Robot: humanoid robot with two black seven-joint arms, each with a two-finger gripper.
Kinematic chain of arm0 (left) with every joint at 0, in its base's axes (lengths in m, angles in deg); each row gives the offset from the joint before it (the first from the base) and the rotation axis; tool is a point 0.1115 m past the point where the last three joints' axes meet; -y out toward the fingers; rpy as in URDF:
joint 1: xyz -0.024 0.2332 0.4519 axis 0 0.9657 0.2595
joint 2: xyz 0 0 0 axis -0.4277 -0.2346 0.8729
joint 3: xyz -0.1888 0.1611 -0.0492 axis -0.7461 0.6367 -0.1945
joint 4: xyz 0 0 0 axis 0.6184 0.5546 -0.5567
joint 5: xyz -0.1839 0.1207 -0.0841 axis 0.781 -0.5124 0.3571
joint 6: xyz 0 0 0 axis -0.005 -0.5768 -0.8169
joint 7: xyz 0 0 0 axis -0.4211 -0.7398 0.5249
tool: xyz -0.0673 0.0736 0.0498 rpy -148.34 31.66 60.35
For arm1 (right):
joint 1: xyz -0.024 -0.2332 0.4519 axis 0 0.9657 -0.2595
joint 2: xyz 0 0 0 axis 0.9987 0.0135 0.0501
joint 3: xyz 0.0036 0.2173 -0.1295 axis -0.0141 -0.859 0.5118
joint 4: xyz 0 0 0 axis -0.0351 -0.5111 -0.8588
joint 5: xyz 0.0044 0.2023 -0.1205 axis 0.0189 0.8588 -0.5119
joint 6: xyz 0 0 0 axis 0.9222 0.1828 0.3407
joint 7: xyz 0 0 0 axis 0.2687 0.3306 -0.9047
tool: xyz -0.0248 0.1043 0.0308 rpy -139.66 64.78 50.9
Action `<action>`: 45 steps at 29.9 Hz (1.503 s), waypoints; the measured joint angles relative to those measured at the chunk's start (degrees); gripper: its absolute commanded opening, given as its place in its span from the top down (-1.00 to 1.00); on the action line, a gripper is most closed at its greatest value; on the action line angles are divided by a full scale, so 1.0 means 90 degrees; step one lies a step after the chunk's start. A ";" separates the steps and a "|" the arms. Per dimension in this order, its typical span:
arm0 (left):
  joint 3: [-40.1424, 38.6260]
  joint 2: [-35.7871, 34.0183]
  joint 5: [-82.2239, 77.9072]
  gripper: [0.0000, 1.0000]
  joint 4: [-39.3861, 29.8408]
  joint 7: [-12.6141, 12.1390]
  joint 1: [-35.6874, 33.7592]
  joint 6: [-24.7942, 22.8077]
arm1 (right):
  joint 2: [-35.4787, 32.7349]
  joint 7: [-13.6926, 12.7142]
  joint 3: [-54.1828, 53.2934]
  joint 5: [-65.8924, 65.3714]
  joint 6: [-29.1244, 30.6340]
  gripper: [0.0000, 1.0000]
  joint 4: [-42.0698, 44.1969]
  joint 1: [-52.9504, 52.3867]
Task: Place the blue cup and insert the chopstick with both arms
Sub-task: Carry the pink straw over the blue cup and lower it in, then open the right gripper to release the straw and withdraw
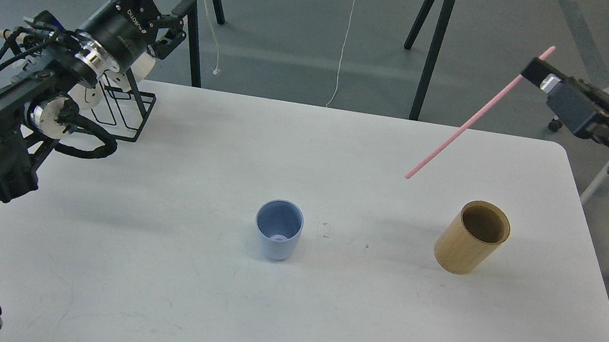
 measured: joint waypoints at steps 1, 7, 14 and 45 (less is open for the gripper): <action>0.0000 -0.0018 0.0001 -0.83 0.0007 0.0000 0.0039 0.0001 | 0.0140 0.0000 0.0306 -0.0044 0.0029 1.00 0.0043 -0.0315; -0.0001 -0.0037 0.0009 -0.83 0.0011 0.0000 0.0127 0.0000 | 0.0920 0.0000 0.2222 -0.0145 0.0041 1.00 0.0628 -0.2117; -0.0001 -0.0038 0.0010 -0.85 0.0013 0.0000 0.0156 0.0000 | 0.2176 0.0000 0.2971 -0.0321 0.0013 1.00 0.1369 -0.2854; -0.0011 -0.0017 0.0048 -0.89 0.0021 0.0000 0.0360 -0.0001 | 0.4199 0.0000 0.4031 -0.0807 -0.0536 0.99 0.3026 -0.2801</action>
